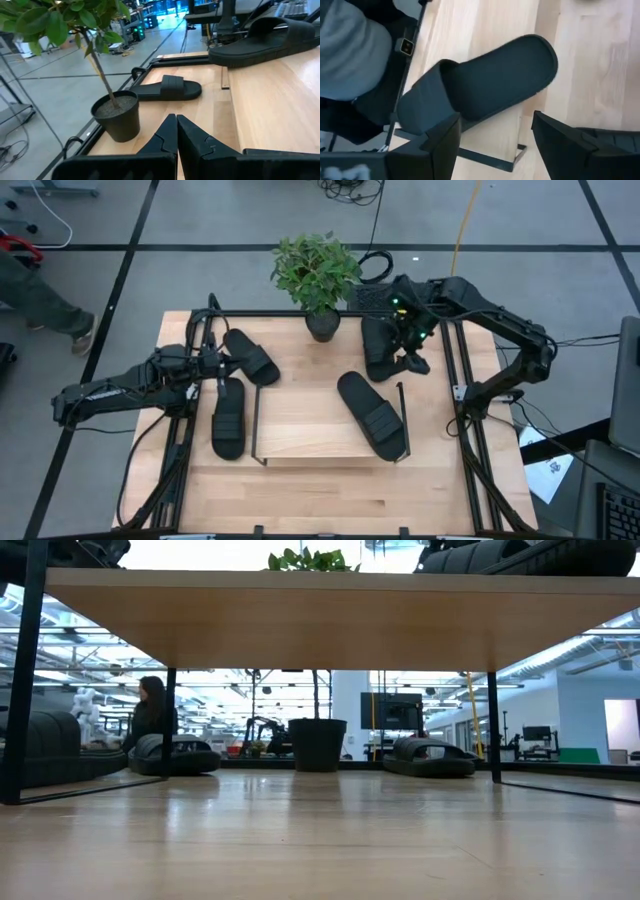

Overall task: Pick and place slides into the shelf
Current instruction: Put the black slipper on the shelf

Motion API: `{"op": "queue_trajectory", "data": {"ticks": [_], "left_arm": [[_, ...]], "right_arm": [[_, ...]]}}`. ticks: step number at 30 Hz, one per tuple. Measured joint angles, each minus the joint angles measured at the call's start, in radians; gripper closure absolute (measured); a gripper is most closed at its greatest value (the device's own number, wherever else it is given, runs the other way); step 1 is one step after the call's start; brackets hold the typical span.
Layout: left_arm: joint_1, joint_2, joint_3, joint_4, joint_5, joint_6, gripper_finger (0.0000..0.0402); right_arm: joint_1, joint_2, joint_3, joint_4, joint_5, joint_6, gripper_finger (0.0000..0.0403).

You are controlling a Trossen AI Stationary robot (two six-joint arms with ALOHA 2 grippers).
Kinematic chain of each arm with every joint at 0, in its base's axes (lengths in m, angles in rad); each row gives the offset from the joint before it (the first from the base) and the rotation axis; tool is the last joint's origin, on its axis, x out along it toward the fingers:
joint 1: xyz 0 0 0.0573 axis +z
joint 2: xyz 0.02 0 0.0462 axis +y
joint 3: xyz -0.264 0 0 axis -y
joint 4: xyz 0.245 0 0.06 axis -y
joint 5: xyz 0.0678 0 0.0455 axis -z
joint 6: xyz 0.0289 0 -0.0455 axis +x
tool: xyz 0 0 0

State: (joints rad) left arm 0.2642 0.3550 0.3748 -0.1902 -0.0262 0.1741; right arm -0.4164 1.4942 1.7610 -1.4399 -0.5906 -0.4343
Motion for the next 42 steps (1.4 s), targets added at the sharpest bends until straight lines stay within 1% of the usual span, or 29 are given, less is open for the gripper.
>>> {"op": "queue_trajectory", "data": {"ticks": [7,10,11,14,19,23,28,33,36,39,42], "left_arm": [[0.000,0.000,0.000,0.000,-0.027,-0.001,0.0396],[0.000,0.000,0.000,-0.001,-0.027,-0.002,0.0396],[0.000,0.000,0.000,-0.001,-0.027,-0.002,0.0396],[0.000,0.000,0.000,-0.004,-0.027,-0.003,0.0396],[0.000,0.000,0.000,-0.012,-0.027,-0.003,0.0396],[0.000,0.000,0.000,-0.012,-0.027,-0.003,0.0396],[0.000,0.000,0.000,-0.011,-0.027,0.000,0.0396],[0.000,0.000,0.000,-0.011,-0.027,0.000,0.0396],[0.000,0.000,0.000,-0.011,-0.027,0.000,0.0396],[0.000,0.000,0.000,-0.015,-0.027,-0.002,0.0396],[0.000,0.000,0.000,-0.017,-0.027,-0.004,0.0396]], "right_arm": [[0.046,0.046,-0.066,0.042,0.025,-0.009,0.0167],[0.068,0.057,-0.067,0.051,0.093,-0.026,0.0167],[0.070,0.057,-0.067,0.049,0.096,-0.023,0.0167],[0.071,0.056,-0.067,0.056,0.064,-0.022,0.0167],[0.071,0.057,-0.067,0.040,0.063,-0.022,0.0167],[0.074,0.057,-0.067,0.044,-0.017,-0.019,0.0167],[0.103,0.057,-0.067,0.051,-0.016,-0.019,0.0167],[0.172,0.077,-0.067,0.068,-0.014,0.008,0.0167],[0.214,0.095,-0.067,0.067,0.019,0.013,0.0167],[0.236,0.120,-0.067,0.062,0.036,0.029,0.0167],[0.245,0.131,-0.067,0.056,0.024,0.034,0.0167]]}}
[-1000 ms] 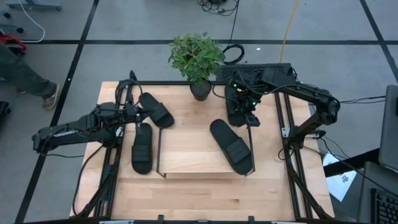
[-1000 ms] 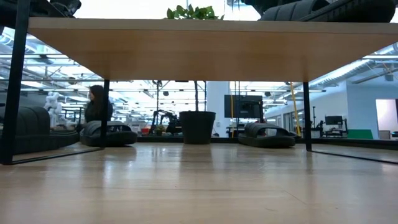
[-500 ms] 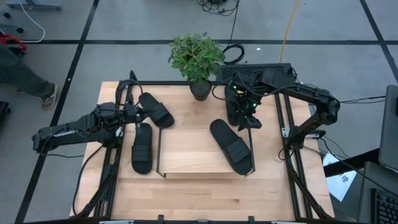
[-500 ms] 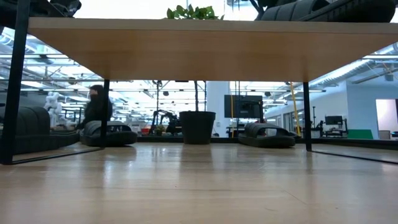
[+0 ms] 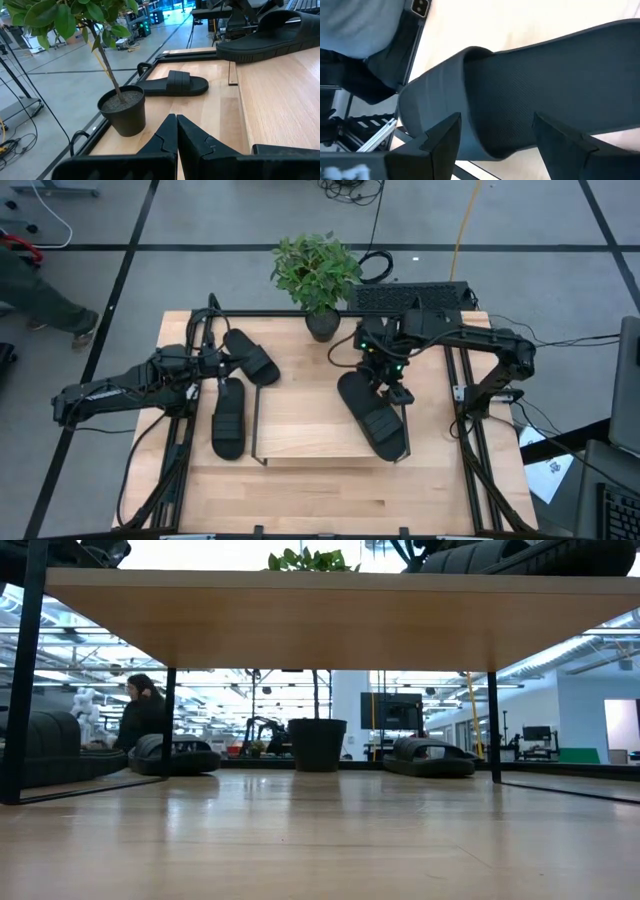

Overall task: Pick and place slides into the shelf
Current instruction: Put the black slipper on the shelf

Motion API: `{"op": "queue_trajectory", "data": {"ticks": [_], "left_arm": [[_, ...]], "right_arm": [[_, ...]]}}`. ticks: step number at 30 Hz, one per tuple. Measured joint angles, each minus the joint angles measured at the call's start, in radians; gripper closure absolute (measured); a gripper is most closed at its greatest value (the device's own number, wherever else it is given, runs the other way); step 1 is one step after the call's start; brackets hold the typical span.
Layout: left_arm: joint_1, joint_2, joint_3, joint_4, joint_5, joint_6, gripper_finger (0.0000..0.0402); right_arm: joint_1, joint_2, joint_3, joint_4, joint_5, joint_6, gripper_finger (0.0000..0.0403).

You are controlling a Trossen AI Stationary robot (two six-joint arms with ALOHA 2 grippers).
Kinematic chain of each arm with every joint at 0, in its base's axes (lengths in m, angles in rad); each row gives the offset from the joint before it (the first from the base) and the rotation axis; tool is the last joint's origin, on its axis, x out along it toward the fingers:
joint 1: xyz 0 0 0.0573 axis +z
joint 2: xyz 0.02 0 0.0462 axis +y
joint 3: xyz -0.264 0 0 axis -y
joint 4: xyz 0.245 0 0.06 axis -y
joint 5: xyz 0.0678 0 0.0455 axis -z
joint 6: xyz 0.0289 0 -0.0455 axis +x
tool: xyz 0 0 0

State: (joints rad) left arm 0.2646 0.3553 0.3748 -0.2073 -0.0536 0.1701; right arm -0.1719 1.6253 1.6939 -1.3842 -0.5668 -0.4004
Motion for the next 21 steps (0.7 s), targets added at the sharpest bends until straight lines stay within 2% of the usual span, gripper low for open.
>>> {"op": "queue_trajectory", "data": {"ticks": [15,18,21], "left_arm": [[0.000,0.000,0.000,-0.001,0.000,-0.004,0.0396],[0.000,0.000,0.000,-0.001,0.000,-0.004,0.0396],[0.000,0.000,0.000,-0.001,0.000,-0.004,0.0396]], "right_arm": [[0.044,0.042,0.000,-0.035,-0.075,0.036,0.0167],[0.045,0.042,0.000,-0.033,-0.119,0.034,0.0167],[0.063,0.041,0.000,-0.020,-0.098,0.032,0.0167]]}}
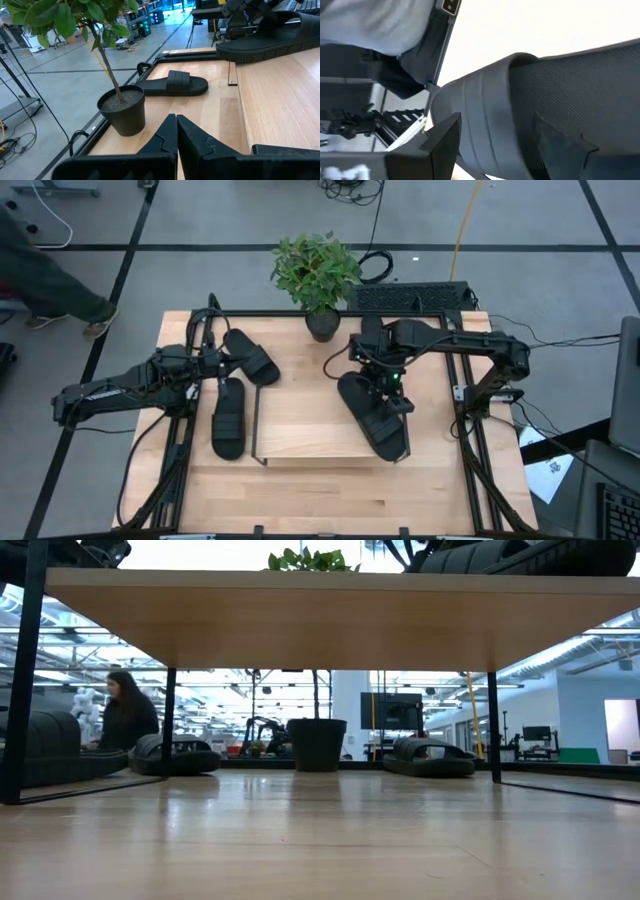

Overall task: Pick and place slides into the shelf
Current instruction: Put the black slipper on the shelf

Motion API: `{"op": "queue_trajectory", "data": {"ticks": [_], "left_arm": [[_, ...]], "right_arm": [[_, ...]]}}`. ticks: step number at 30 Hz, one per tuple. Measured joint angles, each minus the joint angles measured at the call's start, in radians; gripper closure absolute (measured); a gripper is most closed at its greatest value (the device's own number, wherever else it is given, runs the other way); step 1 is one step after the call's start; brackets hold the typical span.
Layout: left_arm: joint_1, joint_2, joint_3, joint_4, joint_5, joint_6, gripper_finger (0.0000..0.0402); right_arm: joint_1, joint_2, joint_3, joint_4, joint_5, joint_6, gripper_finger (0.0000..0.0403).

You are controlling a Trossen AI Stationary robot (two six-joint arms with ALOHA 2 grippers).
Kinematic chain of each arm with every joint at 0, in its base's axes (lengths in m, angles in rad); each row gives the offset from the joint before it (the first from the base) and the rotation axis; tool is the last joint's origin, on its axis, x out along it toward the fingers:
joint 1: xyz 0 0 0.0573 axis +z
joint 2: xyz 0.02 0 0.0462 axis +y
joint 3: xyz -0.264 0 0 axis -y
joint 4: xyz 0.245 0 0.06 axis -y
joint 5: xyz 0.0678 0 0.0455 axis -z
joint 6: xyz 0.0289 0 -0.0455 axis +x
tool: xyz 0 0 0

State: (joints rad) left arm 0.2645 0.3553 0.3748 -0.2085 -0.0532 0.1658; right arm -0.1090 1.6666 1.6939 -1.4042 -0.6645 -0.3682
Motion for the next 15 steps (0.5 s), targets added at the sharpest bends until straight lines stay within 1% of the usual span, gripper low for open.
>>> {"op": "queue_trajectory", "data": {"ticks": [8,12,15], "left_arm": [[0.000,0.000,0.000,-0.001,0.000,-0.004,0.0396],[0.000,0.000,0.000,-0.001,0.000,-0.005,0.0396],[0.000,0.000,0.000,-0.001,0.000,-0.007,0.0396]], "right_arm": [[0.052,0.000,0.000,0.025,0.016,0.009,0.0167],[0.076,0.000,0.000,0.030,0.110,0.035,0.0167],[0.081,0.000,0.000,0.031,0.113,0.040,0.0167]]}}
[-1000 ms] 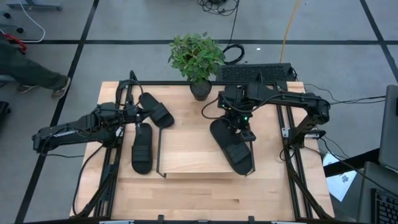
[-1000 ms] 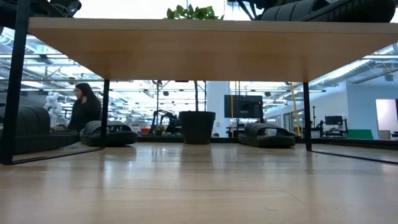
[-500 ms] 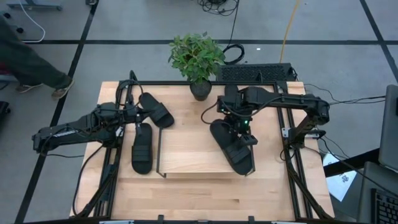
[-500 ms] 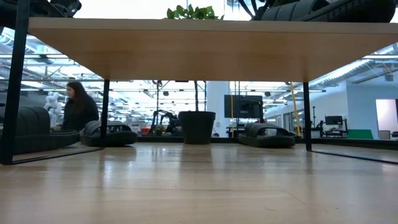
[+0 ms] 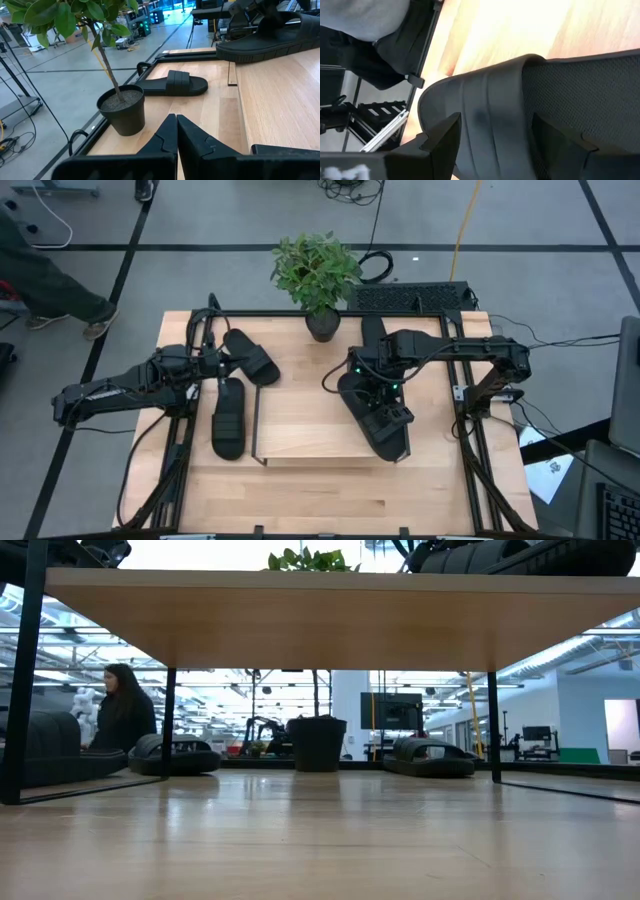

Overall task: Pick and place slides into the shelf
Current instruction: Put the black slipper on the shelf

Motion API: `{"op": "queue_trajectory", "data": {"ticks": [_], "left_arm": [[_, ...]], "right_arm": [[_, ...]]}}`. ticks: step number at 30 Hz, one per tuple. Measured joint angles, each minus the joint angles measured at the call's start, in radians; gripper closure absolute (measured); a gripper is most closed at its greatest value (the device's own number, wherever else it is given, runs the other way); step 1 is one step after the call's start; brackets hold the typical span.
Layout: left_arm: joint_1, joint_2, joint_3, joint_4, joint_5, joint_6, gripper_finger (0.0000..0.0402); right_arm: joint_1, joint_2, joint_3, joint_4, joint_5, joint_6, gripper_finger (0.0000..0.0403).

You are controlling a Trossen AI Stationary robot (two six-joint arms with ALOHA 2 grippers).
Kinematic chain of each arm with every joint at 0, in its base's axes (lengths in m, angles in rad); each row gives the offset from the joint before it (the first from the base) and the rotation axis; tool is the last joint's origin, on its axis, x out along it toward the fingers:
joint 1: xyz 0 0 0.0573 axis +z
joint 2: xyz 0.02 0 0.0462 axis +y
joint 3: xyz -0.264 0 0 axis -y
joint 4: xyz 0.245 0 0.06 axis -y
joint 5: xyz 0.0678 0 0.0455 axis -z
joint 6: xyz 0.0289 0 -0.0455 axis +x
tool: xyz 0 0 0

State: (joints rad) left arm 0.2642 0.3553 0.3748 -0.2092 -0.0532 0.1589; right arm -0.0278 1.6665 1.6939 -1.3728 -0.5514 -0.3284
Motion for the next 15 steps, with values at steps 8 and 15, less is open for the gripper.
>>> {"op": "queue_trajectory", "data": {"ticks": [8,15], "left_arm": [[0.000,0.000,0.000,-0.001,0.000,-0.001,0.0396],[0.000,0.000,0.000,-0.001,0.000,0.000,0.0396]], "right_arm": [[0.005,0.000,0.000,0.000,0.002,0.029,0.0168],[0.004,0.000,0.000,-0.009,0.002,0.021,0.0221]]}}
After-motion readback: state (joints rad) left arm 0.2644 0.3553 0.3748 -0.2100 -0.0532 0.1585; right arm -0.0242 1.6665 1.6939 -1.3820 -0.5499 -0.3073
